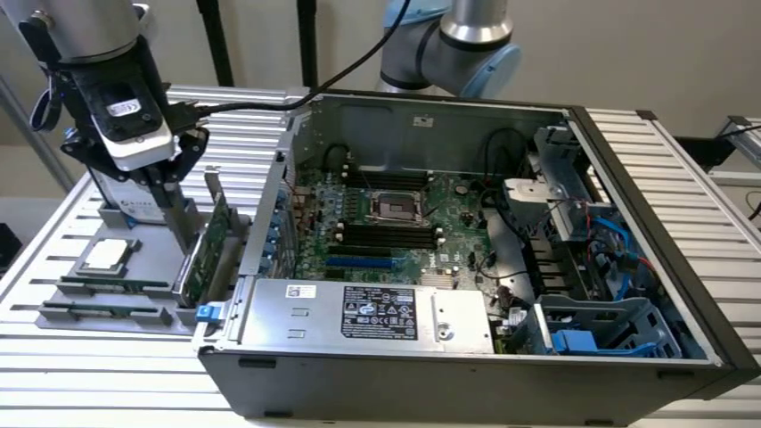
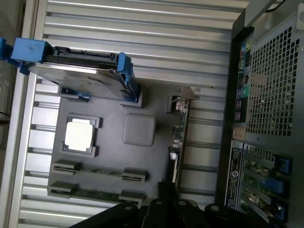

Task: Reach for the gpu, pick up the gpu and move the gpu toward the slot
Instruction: 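Reach for the gpu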

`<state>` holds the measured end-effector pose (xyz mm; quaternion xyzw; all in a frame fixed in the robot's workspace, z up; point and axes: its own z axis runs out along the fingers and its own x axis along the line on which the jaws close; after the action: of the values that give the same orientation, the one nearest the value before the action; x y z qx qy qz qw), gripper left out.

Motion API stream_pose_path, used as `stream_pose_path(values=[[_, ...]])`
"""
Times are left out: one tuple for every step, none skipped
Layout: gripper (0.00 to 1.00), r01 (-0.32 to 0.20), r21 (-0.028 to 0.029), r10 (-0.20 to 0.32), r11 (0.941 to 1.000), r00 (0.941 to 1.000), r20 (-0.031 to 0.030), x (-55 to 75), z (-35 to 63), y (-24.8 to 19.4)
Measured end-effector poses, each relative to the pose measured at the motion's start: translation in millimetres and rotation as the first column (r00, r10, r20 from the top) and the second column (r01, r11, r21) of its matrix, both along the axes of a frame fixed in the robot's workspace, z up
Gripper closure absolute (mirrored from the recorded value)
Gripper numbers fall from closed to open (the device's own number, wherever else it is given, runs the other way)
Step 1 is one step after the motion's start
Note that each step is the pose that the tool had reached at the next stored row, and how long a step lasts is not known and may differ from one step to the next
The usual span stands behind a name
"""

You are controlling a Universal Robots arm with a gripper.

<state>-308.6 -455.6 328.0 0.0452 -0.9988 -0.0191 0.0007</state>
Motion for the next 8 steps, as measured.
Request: stream_pose_path(values=[[0.89, 0.002, -0.0001, -0.002, 1.0, 1.0, 0.0, 1.3, -0.1, 0.0], [0.89, 0.007, -0.0001, -0.007, 1.0, 1.0, 0.0, 2.1, -0.3, 0.0], [0.89, 0.013, 0.0, -0.013, 0.9999, 0.9999, 0.0002, 2.5, -0.5, 0.0], [0.89, 0.02, -0.0001, -0.02, 0.9998, 0.9998, 0.0001, 2.9, -0.5, 0.0], [0.89, 0.027, -0.0004, -0.027, 0.9996, 0.9996, 0.0, 3.3, -0.5, 0.0], [0.89, 0.034, -0.0007, -0.034, 0.9994, 0.9994, -0.0001, 3.7, -0.4, 0.0], [0.89, 0.041, -0.0009, -0.041, 0.9992, 0.9992, -0.0001, 4.2, -0.4, 0.0], [0.89, 0.047, -0.001, -0.047, 0.9989, 0.9989, 0.0, 4.7, -0.5, 0.0]])
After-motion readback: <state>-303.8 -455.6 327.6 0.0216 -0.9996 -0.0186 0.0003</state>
